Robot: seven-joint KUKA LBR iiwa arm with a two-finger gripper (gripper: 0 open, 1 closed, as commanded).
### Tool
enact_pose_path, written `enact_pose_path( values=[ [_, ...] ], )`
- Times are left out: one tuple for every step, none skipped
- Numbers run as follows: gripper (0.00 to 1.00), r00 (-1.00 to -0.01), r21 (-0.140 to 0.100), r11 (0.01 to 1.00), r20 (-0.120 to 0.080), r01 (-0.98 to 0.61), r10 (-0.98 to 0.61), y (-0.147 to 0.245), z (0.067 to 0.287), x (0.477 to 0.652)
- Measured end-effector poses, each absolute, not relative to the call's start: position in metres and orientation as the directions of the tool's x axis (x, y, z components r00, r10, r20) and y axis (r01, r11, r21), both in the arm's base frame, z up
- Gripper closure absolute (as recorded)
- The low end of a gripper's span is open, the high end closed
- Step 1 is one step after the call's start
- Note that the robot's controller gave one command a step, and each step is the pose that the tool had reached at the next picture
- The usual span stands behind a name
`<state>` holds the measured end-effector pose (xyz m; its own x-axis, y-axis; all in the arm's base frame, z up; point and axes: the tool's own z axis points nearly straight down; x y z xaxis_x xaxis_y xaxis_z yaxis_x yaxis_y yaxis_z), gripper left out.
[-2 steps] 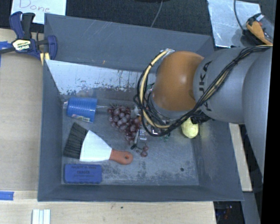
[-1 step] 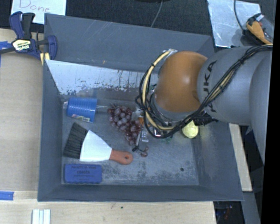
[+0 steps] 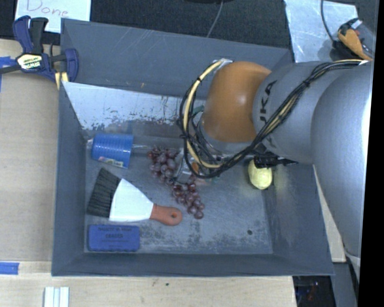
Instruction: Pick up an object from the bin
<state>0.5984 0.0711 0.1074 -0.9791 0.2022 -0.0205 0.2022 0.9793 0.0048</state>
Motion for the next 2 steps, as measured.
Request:
enact_pose_path(
  values=[
    [1.0,-0.979,0.005,0.98,-0.02,0.201,0.201,0.0713,0.1074,0.5983],
    [1.0,-0.979,0.005,0.98,-0.02,0.201,0.201,0.0713,0.1074,0.5983]
  ],
)
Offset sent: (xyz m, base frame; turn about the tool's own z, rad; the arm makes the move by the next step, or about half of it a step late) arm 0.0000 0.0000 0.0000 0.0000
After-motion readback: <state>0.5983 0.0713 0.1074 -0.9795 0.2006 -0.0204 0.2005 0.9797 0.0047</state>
